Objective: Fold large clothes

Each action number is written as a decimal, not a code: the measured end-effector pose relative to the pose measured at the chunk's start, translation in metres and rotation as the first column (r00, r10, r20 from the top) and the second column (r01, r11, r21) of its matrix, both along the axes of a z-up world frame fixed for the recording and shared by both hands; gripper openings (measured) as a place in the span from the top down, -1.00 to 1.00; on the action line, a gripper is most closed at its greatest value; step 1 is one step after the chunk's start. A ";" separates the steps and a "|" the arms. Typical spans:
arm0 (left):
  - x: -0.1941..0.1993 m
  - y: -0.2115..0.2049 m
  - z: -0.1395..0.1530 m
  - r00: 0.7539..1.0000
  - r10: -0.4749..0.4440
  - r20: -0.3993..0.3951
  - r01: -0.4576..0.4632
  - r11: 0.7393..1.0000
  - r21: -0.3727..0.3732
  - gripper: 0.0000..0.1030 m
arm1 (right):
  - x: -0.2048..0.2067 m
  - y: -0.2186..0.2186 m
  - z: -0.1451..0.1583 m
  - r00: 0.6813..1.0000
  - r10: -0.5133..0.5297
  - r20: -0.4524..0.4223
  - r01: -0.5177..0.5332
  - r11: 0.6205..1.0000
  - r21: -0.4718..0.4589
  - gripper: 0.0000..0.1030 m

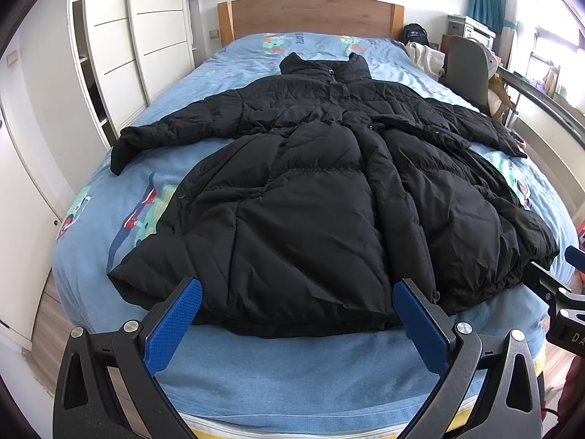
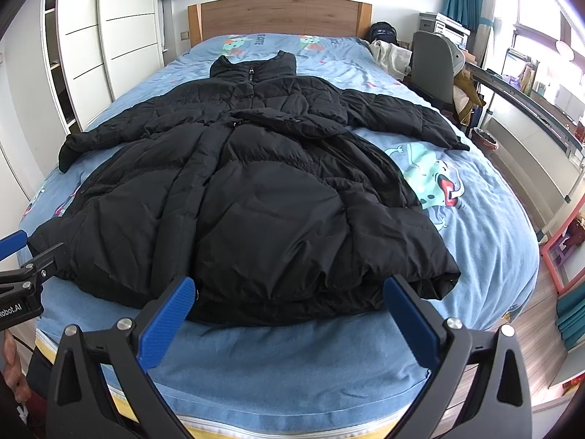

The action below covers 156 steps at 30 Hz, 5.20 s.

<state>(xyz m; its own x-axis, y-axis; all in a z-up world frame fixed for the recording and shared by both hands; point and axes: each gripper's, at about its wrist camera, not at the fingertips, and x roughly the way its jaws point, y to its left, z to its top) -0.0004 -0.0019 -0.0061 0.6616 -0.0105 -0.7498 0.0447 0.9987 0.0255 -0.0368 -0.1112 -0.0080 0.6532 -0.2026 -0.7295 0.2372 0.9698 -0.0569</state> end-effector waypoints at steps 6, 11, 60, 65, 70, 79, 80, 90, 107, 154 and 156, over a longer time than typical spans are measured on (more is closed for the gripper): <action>0.000 0.000 0.000 1.000 -0.005 -0.001 0.005 1.000 -0.009 -0.99 | 0.000 0.000 0.000 1.000 0.000 0.000 0.000 1.000 0.000 -1.00; 0.003 -0.001 0.002 1.000 -0.017 -0.005 0.017 1.000 -0.023 -0.99 | 0.005 -0.006 0.000 1.000 -0.007 0.006 0.007 1.000 -0.005 -1.00; 0.320 0.070 0.075 0.962 0.216 0.166 -0.226 0.973 0.044 -0.99 | 0.291 -0.331 -0.008 0.897 -0.440 -0.036 0.424 0.834 0.353 -1.00; 0.334 0.070 0.046 0.970 0.214 0.113 -0.223 0.972 0.070 -0.99 | 0.290 -0.375 -0.049 0.851 -0.518 -0.086 0.503 0.757 0.418 -1.00; 0.344 0.071 0.023 0.971 0.225 0.077 -0.231 0.969 0.090 -0.99 | 0.288 -0.416 -0.067 0.800 -0.594 -0.081 0.551 0.676 0.488 -1.00; 0.358 0.070 0.003 0.972 0.232 0.044 -0.236 0.965 0.118 -0.99 | 0.279 -0.477 -0.094 0.709 -0.704 -0.038 0.548 0.517 0.658 -1.00; 0.359 0.070 0.002 0.972 0.230 0.042 -0.234 0.965 0.121 -0.99 | 0.279 -0.481 -0.097 0.700 -0.714 -0.032 0.544 0.504 0.671 -1.00; 0.362 0.066 -0.012 0.976 0.216 0.014 -0.215 0.964 0.156 -0.99 | 0.287 -0.497 -0.102 0.676 -0.737 0.007 0.533 0.496 0.686 -0.02; 0.332 0.080 -0.001 0.971 0.240 0.013 -0.239 0.964 0.116 -0.99 | 0.345 -0.413 0.019 0.831 -0.495 0.254 0.364 0.829 0.424 0.75; 0.294 0.080 0.032 0.968 0.250 0.007 -0.250 0.968 0.033 -0.99 | 0.367 -0.054 -0.009 0.869 0.493 0.033 -0.487 0.843 0.231 -0.11; 0.302 0.062 0.031 0.976 0.217 0.000 -0.217 0.976 0.028 -0.99 | 0.361 -0.062 0.004 0.864 0.501 0.052 -0.500 0.838 0.220 -0.11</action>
